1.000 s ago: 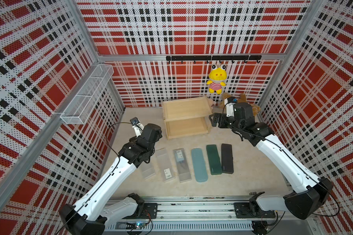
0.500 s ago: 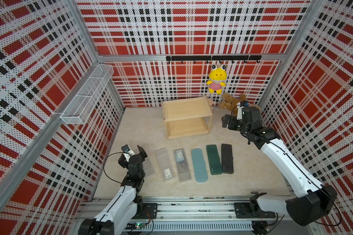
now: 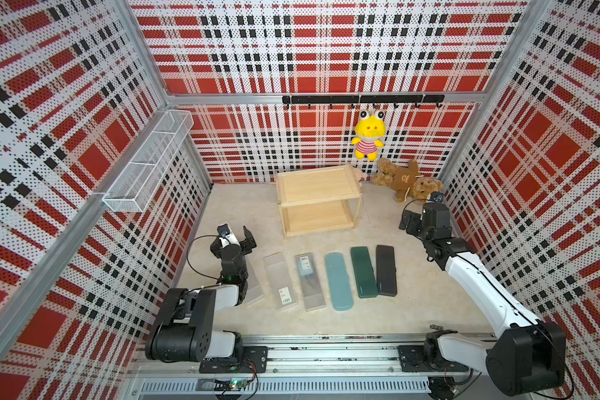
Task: Remove the pencil cases from the shelf
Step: Reset both arms
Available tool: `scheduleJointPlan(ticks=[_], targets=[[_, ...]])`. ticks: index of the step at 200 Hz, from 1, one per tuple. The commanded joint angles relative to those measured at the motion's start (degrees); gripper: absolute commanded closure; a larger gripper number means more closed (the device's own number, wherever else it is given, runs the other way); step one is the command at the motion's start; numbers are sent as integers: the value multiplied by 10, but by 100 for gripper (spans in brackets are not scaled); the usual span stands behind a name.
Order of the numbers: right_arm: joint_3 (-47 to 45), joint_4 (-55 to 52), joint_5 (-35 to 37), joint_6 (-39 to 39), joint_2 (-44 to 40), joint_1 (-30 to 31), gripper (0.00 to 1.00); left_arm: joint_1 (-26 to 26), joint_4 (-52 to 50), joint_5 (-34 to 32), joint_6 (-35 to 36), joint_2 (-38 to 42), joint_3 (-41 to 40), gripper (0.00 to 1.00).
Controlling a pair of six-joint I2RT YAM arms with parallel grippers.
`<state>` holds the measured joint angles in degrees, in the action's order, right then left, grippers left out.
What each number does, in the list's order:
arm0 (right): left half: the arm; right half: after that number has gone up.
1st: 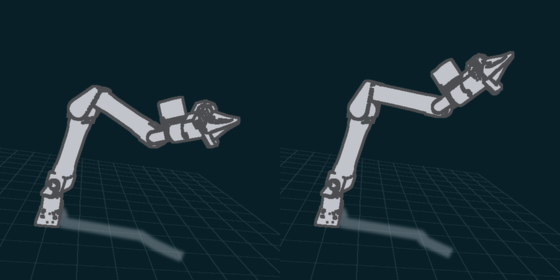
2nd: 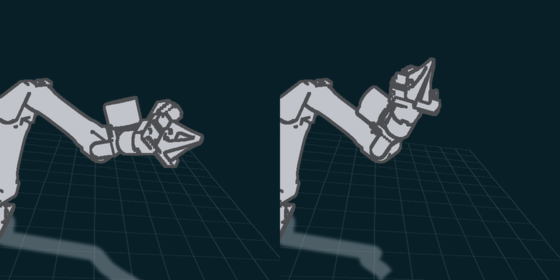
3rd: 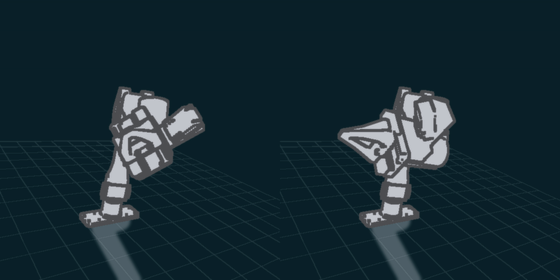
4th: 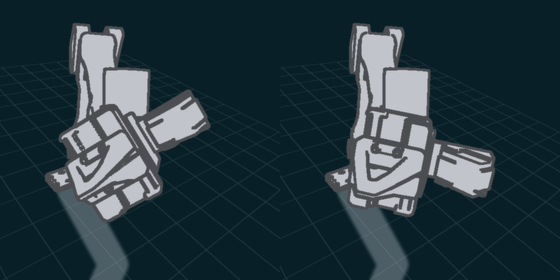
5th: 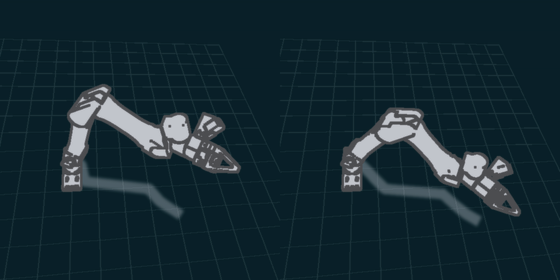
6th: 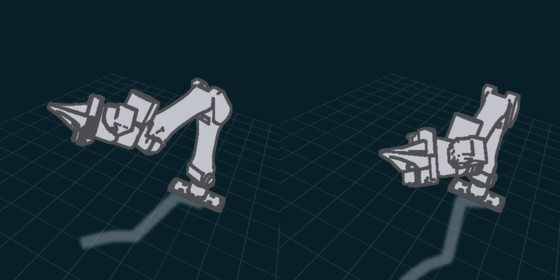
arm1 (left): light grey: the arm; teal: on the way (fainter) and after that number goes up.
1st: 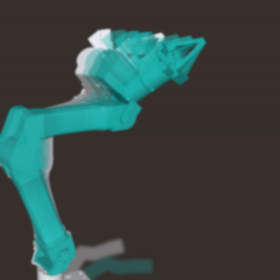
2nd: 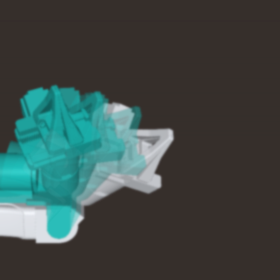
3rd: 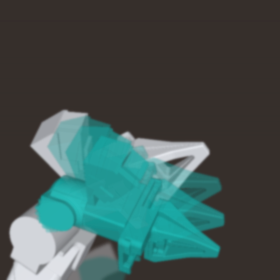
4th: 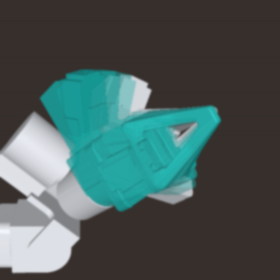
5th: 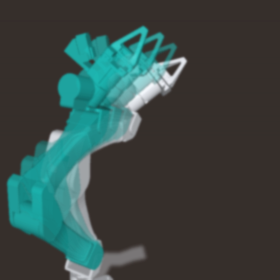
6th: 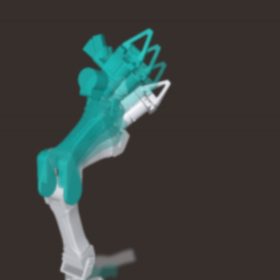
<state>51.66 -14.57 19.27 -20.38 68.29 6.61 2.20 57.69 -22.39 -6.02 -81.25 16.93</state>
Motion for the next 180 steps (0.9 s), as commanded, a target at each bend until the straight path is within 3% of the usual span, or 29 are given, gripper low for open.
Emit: scheduleJointPlan(ticks=[1, 81, 101, 144, 162, 180], targets=[[-33, 77, 9, 13, -24, -23, 0, -9, 101, 32, 13, -16, -25, 1], [-174, 281, 28, 67, -32, -40, 0, -22, 240, 71, 13, -84, -67, 1], [-201, 344, 6, 83, -22, -52, 0, -29, 241, 127, 27, -84, -68, 1], [-246, 484, -43, 119, 78, -66, 0, -31, 223, 142, 28, -87, -55, 1], [-266, 562, -99, 135, 118, -66, 0, -24, 216, 121, 29, -86, -50, 1], [-283, 616, -109, 135, 158, -66, 0, -15, 210, 103, 35, -87, -47, 1]])
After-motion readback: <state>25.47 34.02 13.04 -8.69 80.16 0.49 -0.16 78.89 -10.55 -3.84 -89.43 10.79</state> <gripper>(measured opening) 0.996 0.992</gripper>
